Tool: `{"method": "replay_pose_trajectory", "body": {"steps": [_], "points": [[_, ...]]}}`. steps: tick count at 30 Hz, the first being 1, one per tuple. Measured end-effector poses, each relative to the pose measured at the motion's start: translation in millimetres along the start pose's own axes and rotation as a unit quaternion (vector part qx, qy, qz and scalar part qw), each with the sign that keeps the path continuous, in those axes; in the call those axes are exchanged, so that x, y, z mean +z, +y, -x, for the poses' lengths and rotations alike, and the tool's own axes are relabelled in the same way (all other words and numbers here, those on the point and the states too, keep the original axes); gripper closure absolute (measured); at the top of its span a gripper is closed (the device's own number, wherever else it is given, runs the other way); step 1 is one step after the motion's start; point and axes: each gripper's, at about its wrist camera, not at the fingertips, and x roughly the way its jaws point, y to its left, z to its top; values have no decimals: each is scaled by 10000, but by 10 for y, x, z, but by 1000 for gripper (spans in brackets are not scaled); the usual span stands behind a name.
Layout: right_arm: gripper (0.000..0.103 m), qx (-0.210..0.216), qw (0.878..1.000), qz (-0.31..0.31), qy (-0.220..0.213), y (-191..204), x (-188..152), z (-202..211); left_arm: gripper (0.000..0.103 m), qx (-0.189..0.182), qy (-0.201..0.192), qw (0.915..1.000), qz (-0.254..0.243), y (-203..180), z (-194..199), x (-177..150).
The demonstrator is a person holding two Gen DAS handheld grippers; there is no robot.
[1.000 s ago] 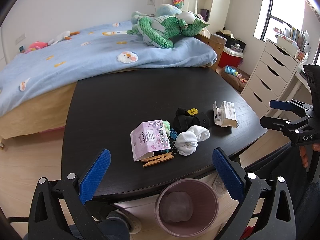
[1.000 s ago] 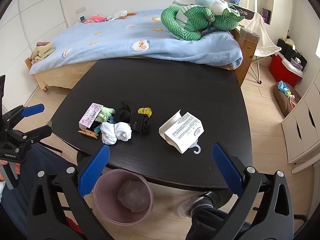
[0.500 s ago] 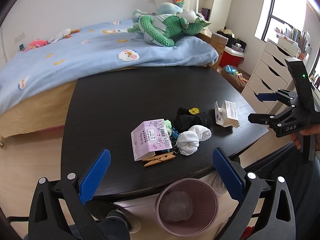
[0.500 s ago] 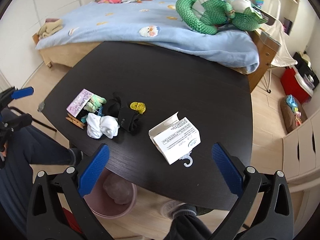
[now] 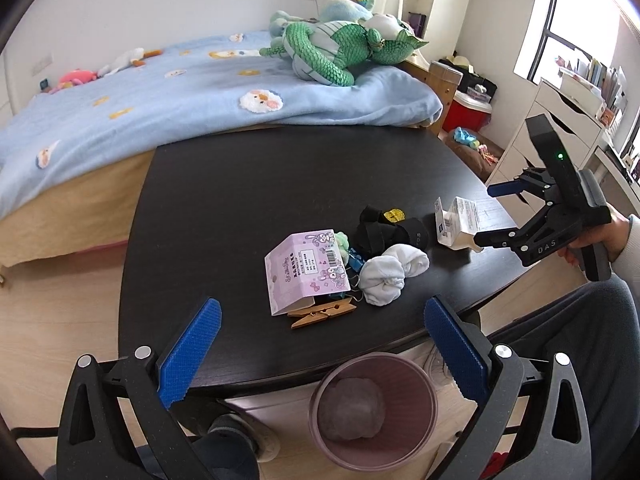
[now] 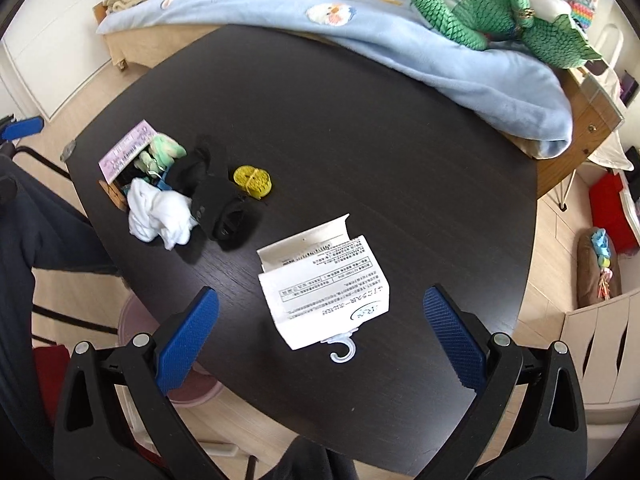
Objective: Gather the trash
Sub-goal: 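Reach the right gripper to the white paper box and close on it, then lift the white box with the right gripper while the left gripper grasps the pink packet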
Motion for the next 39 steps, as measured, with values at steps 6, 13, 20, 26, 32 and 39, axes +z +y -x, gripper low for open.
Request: {"method": "replay_pose_trajectory", "body": {"steps": [6,13,20,26,32,39], "points": [[3,200,9995,173,159,-65,23,-167,5,0,39,10000,21,14,0,-15],[13,253,9985,389,289,-75,45,-279,5,-2,83,10000,22,30,-24,8],[35,171,9992,277,220,-85,-17,-244,5,-29,119,9999,-13,15,-54,18],[36,94,9999,-57,-103,-26,-40,-48,5,-31,135,9999,-7,19,-68,51],[36,-49,9990,-367,-241,109,-22,150,5,-32,226,9997,45,57,-150,129],[36,56,9940,-966,-508,140,-12,357,5,-160,606,9979,181,164,-412,289]]}}
